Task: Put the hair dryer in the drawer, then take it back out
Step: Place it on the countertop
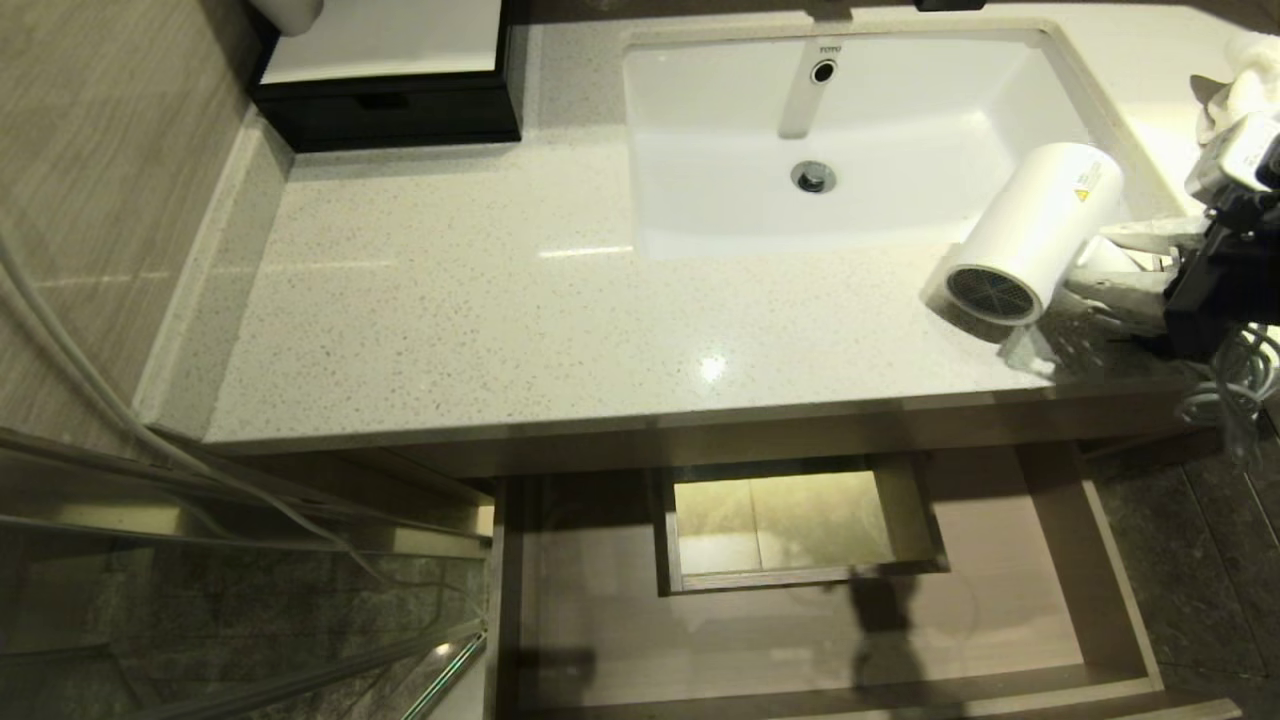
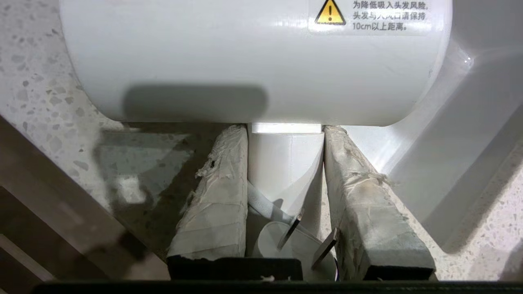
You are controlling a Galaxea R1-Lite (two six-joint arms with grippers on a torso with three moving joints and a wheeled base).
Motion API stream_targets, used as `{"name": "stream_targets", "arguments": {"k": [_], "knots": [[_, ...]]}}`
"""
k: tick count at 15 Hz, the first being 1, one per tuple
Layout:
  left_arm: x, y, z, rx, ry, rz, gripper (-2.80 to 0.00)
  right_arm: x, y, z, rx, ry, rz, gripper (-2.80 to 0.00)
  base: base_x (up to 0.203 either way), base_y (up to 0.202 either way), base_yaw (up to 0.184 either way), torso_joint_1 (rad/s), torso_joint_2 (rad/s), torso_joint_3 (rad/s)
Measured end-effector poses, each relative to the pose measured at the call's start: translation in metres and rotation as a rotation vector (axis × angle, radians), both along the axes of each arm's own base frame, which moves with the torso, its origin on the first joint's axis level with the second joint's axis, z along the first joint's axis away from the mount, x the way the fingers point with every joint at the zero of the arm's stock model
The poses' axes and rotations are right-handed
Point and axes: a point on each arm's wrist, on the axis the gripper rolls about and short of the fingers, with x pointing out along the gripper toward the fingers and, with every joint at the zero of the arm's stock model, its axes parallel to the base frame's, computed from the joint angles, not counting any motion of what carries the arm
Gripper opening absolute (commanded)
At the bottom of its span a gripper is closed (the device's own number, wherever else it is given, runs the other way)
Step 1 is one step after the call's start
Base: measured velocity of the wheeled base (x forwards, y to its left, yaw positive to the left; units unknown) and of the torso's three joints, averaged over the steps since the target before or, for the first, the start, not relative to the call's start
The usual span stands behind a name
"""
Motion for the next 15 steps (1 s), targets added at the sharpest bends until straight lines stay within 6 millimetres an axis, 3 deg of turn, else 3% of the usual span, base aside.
{"name": "stream_targets", "arguments": {"k": [6, 11, 12, 15], "knots": [[0.0, 0.0, 0.0, 0.0, 0.0, 0.0, -2.8, 0.009, 0.0, -0.007, 0.008, 0.033, 0.021, 0.0, 0.0, 0.0, 0.0, 0.0, 0.0, 0.0], [0.0, 0.0, 0.0, 0.0, 0.0, 0.0, -2.8, -0.013, -0.013, 0.01, 0.005, -0.036, -0.047, 0.0, 0.0, 0.0, 0.0, 0.0, 0.0, 0.0], [0.0, 0.0, 0.0, 0.0, 0.0, 0.0, -2.8, -0.022, -0.019, 0.014, 0.003, -0.052, -0.08, -2.8, 0.0, 0.0, 0.0, 0.0, 0.0, 0.0], [0.0, 0.0, 0.0, 0.0, 0.0, 0.0, -2.8, -0.054, -0.035, 0.023, 0.039, -0.089, -0.206, -2.8, 0.0, 0.0, 0.0, 0.0, 0.0, 0.0]]}}
